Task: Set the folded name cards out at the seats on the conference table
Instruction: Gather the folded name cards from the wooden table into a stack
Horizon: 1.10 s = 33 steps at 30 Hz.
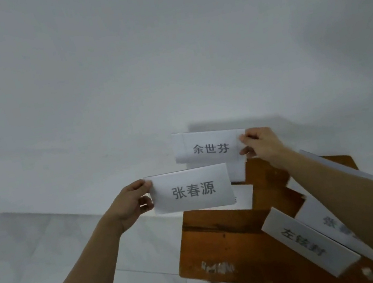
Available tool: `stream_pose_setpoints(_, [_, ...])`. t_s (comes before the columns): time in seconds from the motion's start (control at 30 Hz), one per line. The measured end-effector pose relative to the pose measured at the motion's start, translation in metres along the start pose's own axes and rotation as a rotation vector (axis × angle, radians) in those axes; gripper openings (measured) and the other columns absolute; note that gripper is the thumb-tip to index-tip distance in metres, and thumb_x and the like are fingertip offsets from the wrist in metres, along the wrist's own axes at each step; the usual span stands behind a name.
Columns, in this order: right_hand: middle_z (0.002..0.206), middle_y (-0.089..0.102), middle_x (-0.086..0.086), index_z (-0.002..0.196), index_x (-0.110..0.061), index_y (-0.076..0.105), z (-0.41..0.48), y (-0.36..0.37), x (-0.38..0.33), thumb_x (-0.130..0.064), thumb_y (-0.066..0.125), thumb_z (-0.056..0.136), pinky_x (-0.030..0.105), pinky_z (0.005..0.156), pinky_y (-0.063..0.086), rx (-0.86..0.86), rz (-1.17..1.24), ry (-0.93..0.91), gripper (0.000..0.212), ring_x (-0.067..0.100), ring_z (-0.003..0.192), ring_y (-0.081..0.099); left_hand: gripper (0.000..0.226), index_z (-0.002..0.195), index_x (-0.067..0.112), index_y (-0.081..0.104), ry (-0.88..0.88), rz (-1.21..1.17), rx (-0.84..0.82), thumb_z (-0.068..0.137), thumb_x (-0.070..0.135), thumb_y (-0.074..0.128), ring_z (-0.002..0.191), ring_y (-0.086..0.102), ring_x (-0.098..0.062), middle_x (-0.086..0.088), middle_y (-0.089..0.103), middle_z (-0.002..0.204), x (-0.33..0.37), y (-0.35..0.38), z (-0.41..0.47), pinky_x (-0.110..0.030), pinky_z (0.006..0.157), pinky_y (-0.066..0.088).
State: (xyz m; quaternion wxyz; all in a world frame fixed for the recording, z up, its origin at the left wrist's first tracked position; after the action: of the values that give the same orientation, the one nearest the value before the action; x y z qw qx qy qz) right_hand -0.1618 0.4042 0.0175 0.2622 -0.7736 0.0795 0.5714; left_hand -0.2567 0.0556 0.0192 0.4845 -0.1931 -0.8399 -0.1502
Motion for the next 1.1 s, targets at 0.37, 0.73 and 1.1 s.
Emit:
stream_pose_setpoints(0.37, [0.089,0.065,0.012,0.097,-0.001,0.062,0.042,0.028,0.06,-0.01,0.049,0.1,0.035,0.062,0.053,0.09,-0.103,0.263,0.017,0.022,0.072,0.065,0.014,0.091,0.01,0.063,0.067,-0.005,0.022,0.098,0.019,0.053,0.058,0.043,-0.018,0.001,0.056,0.077,0.051,-0.016,0.092,-0.032,0.068,0.047])
stream_pose_setpoints(0.73, [0.099,0.066,0.008,0.095,-0.018,0.06,0.042,0.024,0.091,-0.028,0.039,0.101,0.034,0.071,0.046,0.04,-0.766,0.257,0.024,0.025,0.084,0.06,0.016,0.094,0.007,0.063,0.033,0.102,-0.016,0.099,0.017,0.051,0.055,0.042,-0.019,-0.004,0.056,0.083,0.04,0.059,0.149,-0.032,0.064,0.048])
stream_pose_setpoints(1.1, [0.131,0.058,0.003,0.132,-0.022,0.052,0.013,-0.016,0.124,-0.035,0.052,0.097,0.034,0.096,0.047,-0.138,-0.726,0.335,0.037,0.021,0.112,0.057,0.017,0.085,0.005,0.06,-0.013,0.153,0.031,0.098,0.011,0.052,0.06,0.045,-0.02,-0.011,0.057,0.082,0.002,0.102,0.162,-0.034,0.067,0.048])
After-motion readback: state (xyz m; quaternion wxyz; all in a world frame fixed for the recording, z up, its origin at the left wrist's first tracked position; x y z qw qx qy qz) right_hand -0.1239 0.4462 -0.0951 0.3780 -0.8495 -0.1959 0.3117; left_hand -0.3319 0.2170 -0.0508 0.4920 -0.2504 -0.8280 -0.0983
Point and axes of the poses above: each hand's wrist, its own z-axis towards the middle knuckle, its own y-axis out of the palm, x = y × z, the point moved 1 cm from there along z, towards the middle knuckle
